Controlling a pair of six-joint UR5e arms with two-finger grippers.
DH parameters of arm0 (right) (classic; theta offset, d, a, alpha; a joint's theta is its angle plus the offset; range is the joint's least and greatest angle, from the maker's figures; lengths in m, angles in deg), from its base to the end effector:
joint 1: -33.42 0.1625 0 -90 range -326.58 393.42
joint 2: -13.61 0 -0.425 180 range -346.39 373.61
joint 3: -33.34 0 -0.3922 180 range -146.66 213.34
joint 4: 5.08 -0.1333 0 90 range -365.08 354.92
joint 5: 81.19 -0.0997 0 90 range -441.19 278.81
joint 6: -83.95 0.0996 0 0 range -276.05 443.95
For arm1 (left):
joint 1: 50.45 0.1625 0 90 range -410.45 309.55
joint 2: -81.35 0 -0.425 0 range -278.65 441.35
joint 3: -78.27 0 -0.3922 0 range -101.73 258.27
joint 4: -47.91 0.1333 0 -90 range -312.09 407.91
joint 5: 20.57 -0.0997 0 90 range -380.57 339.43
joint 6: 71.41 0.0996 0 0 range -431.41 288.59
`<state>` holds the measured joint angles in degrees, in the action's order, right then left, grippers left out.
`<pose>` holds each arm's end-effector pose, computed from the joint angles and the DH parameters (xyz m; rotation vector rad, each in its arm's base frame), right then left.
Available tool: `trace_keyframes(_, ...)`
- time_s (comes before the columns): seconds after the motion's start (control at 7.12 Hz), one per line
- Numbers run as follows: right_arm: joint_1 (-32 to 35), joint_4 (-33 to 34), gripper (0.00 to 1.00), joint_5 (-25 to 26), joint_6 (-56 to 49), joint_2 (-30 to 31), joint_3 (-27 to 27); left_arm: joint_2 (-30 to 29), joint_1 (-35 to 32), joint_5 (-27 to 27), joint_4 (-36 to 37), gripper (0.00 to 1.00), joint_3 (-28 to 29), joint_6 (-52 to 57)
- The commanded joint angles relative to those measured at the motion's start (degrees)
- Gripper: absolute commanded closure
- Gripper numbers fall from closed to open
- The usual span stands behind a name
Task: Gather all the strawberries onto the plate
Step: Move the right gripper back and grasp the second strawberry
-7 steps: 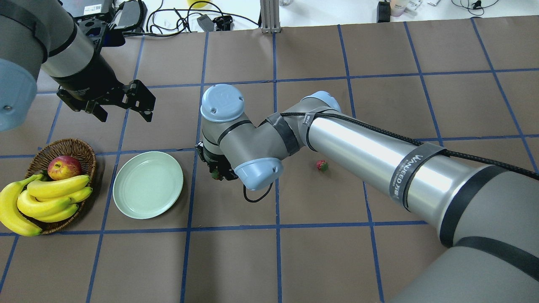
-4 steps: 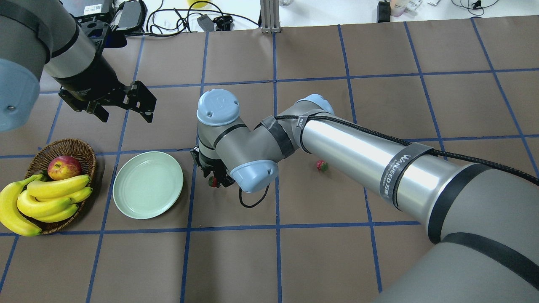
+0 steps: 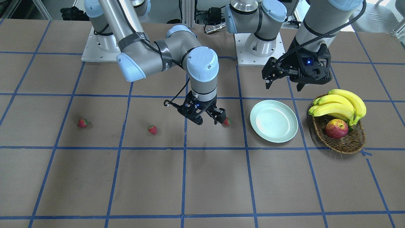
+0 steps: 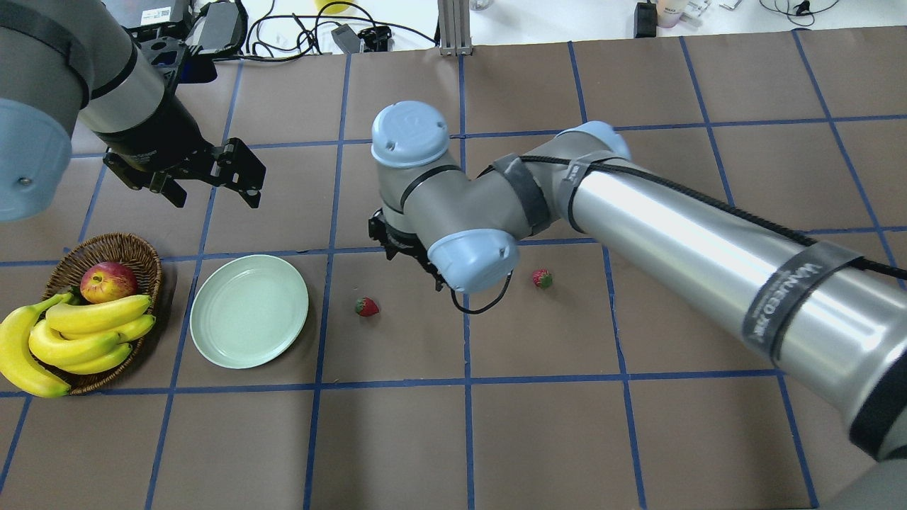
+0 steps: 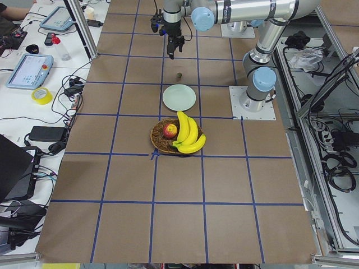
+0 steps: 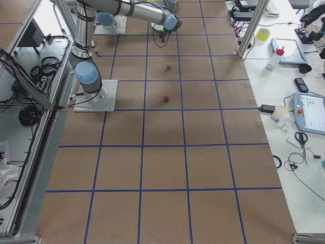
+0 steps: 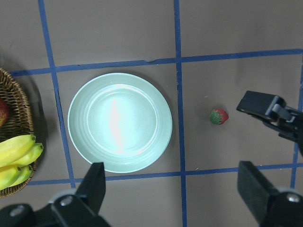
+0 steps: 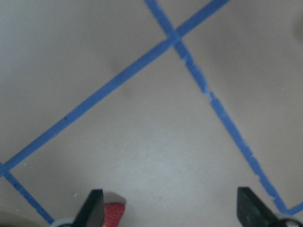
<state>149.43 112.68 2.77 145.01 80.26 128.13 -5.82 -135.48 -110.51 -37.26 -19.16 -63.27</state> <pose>0.3982 -0.4882 0.2680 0.9242 2.9249 0.1188 -0.0922 -0.4798 0.4563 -0.0869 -3.1398 0.0065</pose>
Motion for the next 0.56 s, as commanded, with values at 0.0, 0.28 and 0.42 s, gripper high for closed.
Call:
trace_keyframes(0.0,-8.13,-2.01,0.01,3.03,-17.02,2.61,2.05,-0.11,-0.04,-0.15,0.00,0.00,-0.04,0.11)
trace_keyframes(0.28,-11.92,-0.96,0.00,6.13,-36.29,3.31,6.70,-0.11,-0.04,-0.24,0.00,0.00,-0.04,0.11)
trace_keyframes(0.42,-12.37,2.18,0.04,7.44,-42.11,3.66,10.03,-0.28,-0.04,-0.24,0.00,0.00,-0.13,0.12)
